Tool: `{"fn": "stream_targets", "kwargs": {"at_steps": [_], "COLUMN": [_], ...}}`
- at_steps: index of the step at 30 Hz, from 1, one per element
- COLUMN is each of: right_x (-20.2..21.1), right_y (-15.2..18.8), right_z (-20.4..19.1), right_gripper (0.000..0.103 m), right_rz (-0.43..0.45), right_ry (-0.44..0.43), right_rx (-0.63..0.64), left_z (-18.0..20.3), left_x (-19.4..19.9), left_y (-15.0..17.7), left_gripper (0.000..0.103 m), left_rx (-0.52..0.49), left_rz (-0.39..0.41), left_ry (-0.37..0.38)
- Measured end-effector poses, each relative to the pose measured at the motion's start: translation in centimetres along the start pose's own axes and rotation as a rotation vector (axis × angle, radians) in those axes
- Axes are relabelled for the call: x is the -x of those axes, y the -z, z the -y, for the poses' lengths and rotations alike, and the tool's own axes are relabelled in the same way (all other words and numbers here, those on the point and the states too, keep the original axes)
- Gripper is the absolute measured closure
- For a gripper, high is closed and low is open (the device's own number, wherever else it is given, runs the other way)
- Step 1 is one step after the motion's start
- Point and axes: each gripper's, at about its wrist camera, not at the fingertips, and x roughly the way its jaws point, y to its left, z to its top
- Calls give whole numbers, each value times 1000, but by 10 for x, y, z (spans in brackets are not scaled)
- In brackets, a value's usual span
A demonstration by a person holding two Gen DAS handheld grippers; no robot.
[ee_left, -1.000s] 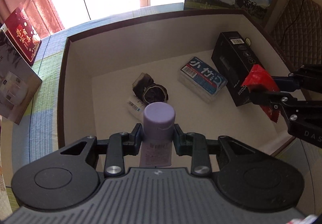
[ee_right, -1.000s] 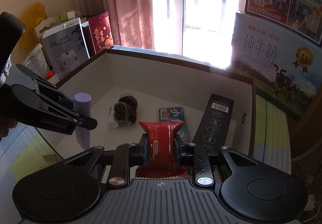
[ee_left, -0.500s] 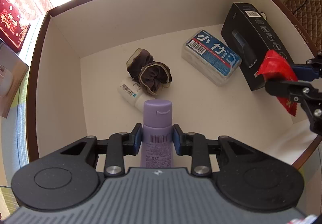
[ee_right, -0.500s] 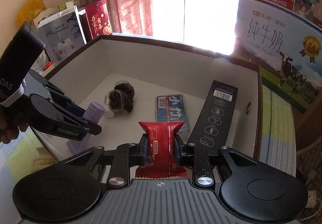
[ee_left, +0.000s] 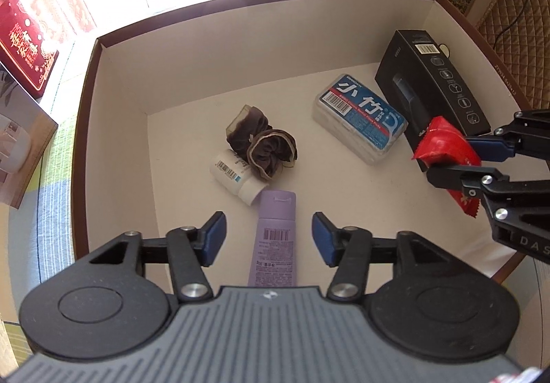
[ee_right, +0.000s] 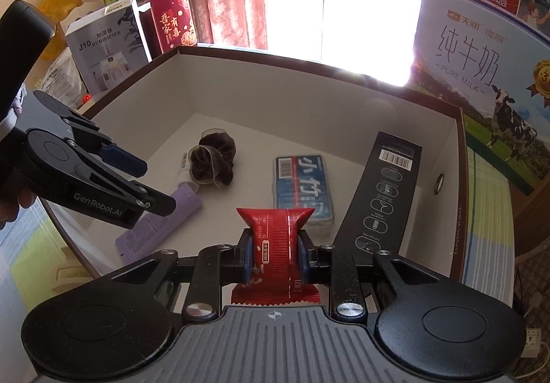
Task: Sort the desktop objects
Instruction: 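Open both grippers to drop the purple tube and red packet inside, then withdraw both grippers from the brown box back toward the table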
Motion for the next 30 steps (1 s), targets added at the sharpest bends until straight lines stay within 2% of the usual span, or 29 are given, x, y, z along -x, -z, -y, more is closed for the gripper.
{"fn": "stream_targets", "kwargs": {"at_steps": [1,3,5,7,10,15,17,19,21,24,30], "right_x": [-1,-3,-1,4,8,15,19,23,27,35,51], "right_y": [-1,-2,-3,-1,-1,1,2,3,4,5,6], "right_z": [0,-1,-3,-5,-7,-5,-4,-2,-1,0,-2], "right_gripper": [80,72,34,31,30,21,15,12,10,8,4], "right_rz": [2,3,16,47,36,20,16,7,9,12,14], "right_ry": [2,-12,5,-5,-9,-8,-2,2,18,40,75], "right_rx": [-1,-3,-6,4,4,-40,-65,-87,-105,-131,-171], "left_z": [0,-1,0,-1,-2,1,3,4,6,9,11], "left_x": [0,2,3,6,12,22,26,30,34,42,60], "left_y": [0,1,2,3,5,7,8,9,10,13,18], "left_gripper": [48,45,38,33,30,26,19,17,16,9,4], "left_rx": [0,2,1,4,10,9,6,2,0,5,23], "left_rz": [1,3,8,19,35,56,64,74,82,105,143], "left_ry": [0,2,1,-1,-1,-1,-12,-22,-31,-44,-61]}}
